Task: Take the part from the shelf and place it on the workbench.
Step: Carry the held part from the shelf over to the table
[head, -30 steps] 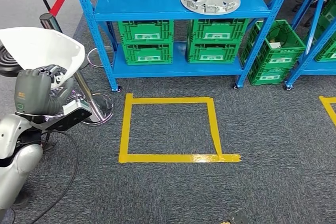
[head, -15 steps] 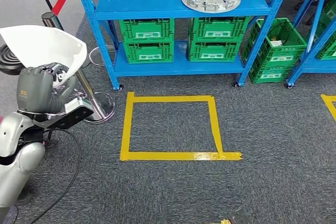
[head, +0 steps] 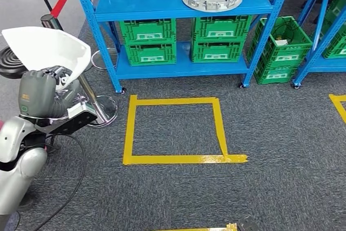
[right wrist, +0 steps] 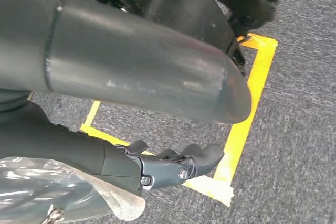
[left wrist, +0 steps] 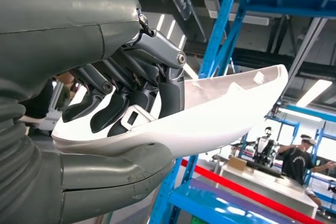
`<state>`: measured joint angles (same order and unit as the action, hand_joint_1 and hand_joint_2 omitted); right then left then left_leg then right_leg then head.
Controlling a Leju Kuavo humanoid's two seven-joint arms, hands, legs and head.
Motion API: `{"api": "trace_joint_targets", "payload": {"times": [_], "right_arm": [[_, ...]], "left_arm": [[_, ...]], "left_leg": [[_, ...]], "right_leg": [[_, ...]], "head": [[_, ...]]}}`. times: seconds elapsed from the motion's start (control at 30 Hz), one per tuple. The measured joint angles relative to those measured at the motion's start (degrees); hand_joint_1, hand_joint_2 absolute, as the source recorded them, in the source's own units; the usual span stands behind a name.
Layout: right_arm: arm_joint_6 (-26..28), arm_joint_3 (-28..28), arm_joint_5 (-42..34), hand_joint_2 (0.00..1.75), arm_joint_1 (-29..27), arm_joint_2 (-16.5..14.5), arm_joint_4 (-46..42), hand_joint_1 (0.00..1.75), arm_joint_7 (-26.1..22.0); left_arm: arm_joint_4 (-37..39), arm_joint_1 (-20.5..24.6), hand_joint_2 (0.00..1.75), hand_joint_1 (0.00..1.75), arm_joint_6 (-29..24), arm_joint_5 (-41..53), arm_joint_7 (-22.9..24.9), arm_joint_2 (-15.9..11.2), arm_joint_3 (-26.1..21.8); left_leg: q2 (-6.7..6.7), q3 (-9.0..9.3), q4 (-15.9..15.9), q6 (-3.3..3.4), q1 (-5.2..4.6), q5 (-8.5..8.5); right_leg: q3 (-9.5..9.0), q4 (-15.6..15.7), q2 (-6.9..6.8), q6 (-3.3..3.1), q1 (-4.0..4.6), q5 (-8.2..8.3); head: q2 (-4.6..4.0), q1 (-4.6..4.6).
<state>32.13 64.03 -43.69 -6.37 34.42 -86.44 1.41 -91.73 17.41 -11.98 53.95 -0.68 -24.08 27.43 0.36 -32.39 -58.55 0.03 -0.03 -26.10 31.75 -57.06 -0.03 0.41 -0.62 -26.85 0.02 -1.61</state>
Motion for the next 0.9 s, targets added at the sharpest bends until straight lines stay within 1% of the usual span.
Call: {"api": "trace_joint_targets", "payload": {"times": [0.03, 0.1, 0.13, 0.17, 0.2, 0.27, 0.3, 0.33, 0.37, 0.4, 0.43, 0.47, 0.5, 0.53, 0.6, 0.63, 0.67, 0.7, 0.73, 0.77, 0.8, 0.83, 0.87, 0.9], "right_arm": [[0.0, -0.07, 0.03, 0.0, -0.03, -0.01, -0.05, 0.0, 0.05], [-0.09, -0.27, 0.39, 0.0, -0.18, -0.02, -0.19, 0.0, 0.35], [-0.19, -0.44, 0.7, 0.0, -0.31, -0.02, -0.23, 0.0, 0.6], [-0.33, -0.63, 1.09, 0.0, -0.43, -0.02, -0.29, 0.0, 0.86], [-0.48, -0.84, 1.45, 0.0, -0.55, -0.02, -0.32, 0.0, 1.11], [-0.72, -1.14, 1.92, 0.0, -0.76, -0.05, -0.35, 0.0, 1.55], [-0.78, -1.25, 2.07, 0.0, -0.87, -0.08, -0.35, 0.0, 1.73], [-0.81, -1.36, 2.19, 0.0, -1.0, -0.12, -0.35, 0.0, 1.9], [-0.81, -1.49, 2.32, 0.0, -1.13, -0.15, -0.36, 0.0, 2.02], [-0.81, -1.65, 2.45, 0.0, -1.24, -0.17, -0.37, 0.0, 2.08], [-0.81, -1.85, 2.57, 0.0, -1.3, -0.18, -0.38, 0.0, 2.12], [-0.81, -2.03, 2.66, 0.0, -1.32, -0.19, -0.41, 0.0, 2.14], [-0.84, -2.16, 2.75, 0.0, -1.33, -0.2, -0.46, 0.0, 2.16], [-0.89, -2.26, 2.82, 0.0, -1.38, -0.21, -0.5, 0.0, 2.21], [-1.08, -2.4, 3.0, 0.0, -1.66, -0.24, -0.55, 0.0, 2.38], [-1.23, -2.49, 3.06, 0.0, -1.8, -0.26, -0.56, 0.0, 2.5], [-1.38, -2.6, 3.13, 0.0, -1.87, -0.3, -0.56, 0.0, 2.6], [-1.51, -2.72, 3.17, 0.0, -1.87, -0.35, -0.57, 0.0, 2.71], [-1.61, -2.82, 3.22, 0.0, -1.86, -0.42, -0.57, 0.0, 2.79], [-1.69, -2.93, 3.26, 0.0, -1.86, -0.5, -0.57, 0.0, 2.85], [-1.75, -3.02, 3.29, 0.0, -1.88, -0.58, -0.56, 0.0, 2.91], [-1.81, -3.08, 3.34, 0.0, -1.9, -0.66, -0.56, 0.0, 2.95], [-1.88, -3.14, 3.39, 0.0, -1.91, -0.74, -0.55, 0.0, 2.97], [-1.93, -3.17, 3.43, 0.0, -1.9, -0.8, -0.55, 0.0, 2.99]], "left_arm": [[0.0, 0.01, 1.75, 1.73, -0.01, 0.0, 0.0, 0.0, 0.0], [0.0, -0.03, 1.75, 1.73, -0.02, -0.01, 0.03, 0.0, -0.01], [0.0, -0.03, 1.75, 1.73, -0.02, -0.01, 0.05, 0.01, -0.02], [0.0, -0.01, 1.75, 1.73, -0.03, -0.01, 0.07, 0.03, -0.02], [0.0, -0.02, 1.75, 1.73, -0.04, -0.01, 0.07, 0.04, -0.02], [0.0, -0.1, 1.75, 1.73, -0.06, -0.01, 0.07, 0.06, -0.01], [0.0, -0.19, 1.75, 1.73, -0.06, -0.01, 0.08, 0.08, 0.0], [0.0, -0.27, 1.75, 1.73, -0.06, -0.01, 0.08, 0.09, 0.01], [0.0, -0.34, 1.75, 1.73, -0.06, -0.01, 0.1, 0.1, 0.01], [0.0, -0.4, 1.75, 1.73, -0.06, -0.01, 0.11, 0.1, 0.01], [0.0, -0.42, 1.75, 1.73, -0.07, -0.01, 0.12, 0.1, 0.01], [0.0, -0.4, 1.75, 1.73, -0.08, -0.01, 0.13, 0.09, -0.01], [0.0, -0.38, 1.75, 1.73, -0.09, -0.02, 0.13, 0.08, -0.02], [0.0, -0.38, 1.75, 1.73, -0.11, -0.02, 0.13, 0.06, -0.03], [0.0, -0.42, 1.75, 1.73, -0.17, -0.03, 0.14, 0.03, -0.03], [0.0, -0.45, 1.75, 1.73, -0.21, -0.03, 0.14, 0.01, -0.04], [0.0, -0.45, 1.75, 1.73, -0.26, -0.03, 0.14, -0.02, -0.05], [0.0, -0.45, 1.75, 1.73, -0.3, -0.03, 0.13, -0.05, -0.06], [0.01, -0.48, 1.75, 1.73, -0.33, -0.03, 0.14, -0.07, -0.07], [0.04, -0.56, 1.75, 1.73, -0.34, -0.03, 0.14, -0.07, -0.07], [0.09, -0.69, 1.75, 1.73, -0.34, -0.03, 0.14, -0.07, -0.07], [0.15, -0.82, 1.75, 1.73, -0.34, -0.03, 0.15, -0.07, -0.07], [0.2, -0.92, 1.75, 1.73, -0.34, -0.03, 0.15, -0.07, -0.07], [0.23, -0.96, 1.75, 1.73, -0.34, -0.03, 0.15, -0.07, -0.07]], "left_leg": [[-0.02, 0.26, 0.89, 0.21, -0.12, -0.1], [-0.05, -0.05, 1.19, 0.74, -0.14, 0.13], [-0.05, -0.13, 1.4, 1.11, -0.04, 0.37], [-0.03, -0.2, 1.63, 1.48, 0.09, 0.62], [0.0, -0.29, 1.83, 1.8, 0.21, 0.85], [0.02, -0.7, 1.82, 2.09, 0.15, 1.07], [0.03, -0.89, 1.8, 2.13, 0.12, 1.17], [0.03, -1.03, 1.78, 2.12, 0.09, 1.26], [0.03, -1.1, 1.76, 2.07, 0.09, 1.34], [0.02, -1.11, 1.72, 1.98, 0.09, 1.4], [0.01, -1.12, 1.64, 1.86, 0.09, 1.45], [0.0, -1.24, 1.44, 1.66, -0.02, 1.48], [-0.02, -1.42, 1.29, 1.39, -0.1, 1.56], [-0.04, -1.62, 1.17, 1.08, -0.19, 1.68], [-0.07, -1.84, 1.13, 0.5, -0.19, 1.95], [-0.09, -1.97, 0.83, 0.23, -0.14, 1.65], [-0.11, -2.36, -0.21, -0.05, -0.08, 0.75], [-0.13, -3.19, -2.41, -0.36, -0.01, -0.82], [-0.13, -4.43, -5.63, -0.66, 0.08, -2.85], [-0.13, -6.01, -9.74, -0.89, 0.16, -4.98], [-0.13, -7.35, -13.29, -1.03, 0.22, -6.48], [-0.13, -7.92, -15.2, -1.06, 0.25, -6.97], [-0.13, -7.48, -14.98, -0.98, 0.25, -6.41], [-0.13, -5.85, -12.23, -0.8, 0.24, -4.83]], "right_leg": [[0.25, -0.04, -0.01, 0.28, 0.05, 0.12], [0.66, -0.02, -0.03, 0.92, 0.03, 0.29], [1.01, -0.38, -0.04, 1.21, -0.01, -0.12], [1.71, -1.7, -0.03, 1.48, -0.02, -1.16], [2.95, -4.29, -0.01, 1.71, -0.03, -2.81], [6.57, -12.31, -0.01, 2.0, -0.05, -6.77], [8.04, -15.59, -0.01, 2.09, -0.06, -7.89], [8.58, -17.02, -0.02, 2.15, -0.06, -7.97], [7.83, -15.85, -0.03, 2.13, -0.06, -6.86], [5.92, -12.38, -0.04, 2.06, -0.07, -4.92], [3.52, -7.86, -0.04, 1.92, -0.08, -3.18], [1.29, -3.8, -0.02, 1.73, -0.05, -1.87], [-0.12, -1.15, 0.0, 1.52, -0.01, -1.21], [-0.68, -0.05, 0.03, 1.3, 0.06, -1.15], [-0.58, -0.04, 0.05, 0.81, 0.1, -0.88], [-0.54, 0.04, 0.03, 0.48, 0.03, -0.67], [-0.51, 0.14, -0.01, 0.15, -0.07, -0.47], [-0.45, 0.26, -0.06, -0.17, -0.18, -0.27], [-0.36, 0.27, -0.1, -0.37, -0.19, -0.15], [-0.19, 0.25, -0.11, -0.51, -0.16, -0.06], [-0.02, 0.22, -0.12, -0.59, -0.12, 0.03], [0.15, 0.17, -0.12, -0.63, -0.08, 0.12], [0.3, 0.11, -0.1, -0.64, -0.04, 0.2], [0.38, 0.05, -0.09, -0.62, 0.0, 0.25]], "head": [[0.0, 0.01], [0.0, 0.02], [0.0, 0.05], [0.0, 0.12], [0.0, 0.17], [0.0, 0.25], [0.0, 0.25], [0.0, 0.25], [0.0, 0.25], [0.0, 0.25], [0.0, 0.25], [0.0, 0.25], [0.0, 0.22], [0.0, 0.22], [0.0, 0.22], [0.0, 0.2], [0.0, 0.13], [0.0, 0.07], [0.0, 0.01], [0.0, -0.03], [0.0, -0.03], [0.0, -0.02], [0.0, -0.03], [0.0, -0.03]]}}
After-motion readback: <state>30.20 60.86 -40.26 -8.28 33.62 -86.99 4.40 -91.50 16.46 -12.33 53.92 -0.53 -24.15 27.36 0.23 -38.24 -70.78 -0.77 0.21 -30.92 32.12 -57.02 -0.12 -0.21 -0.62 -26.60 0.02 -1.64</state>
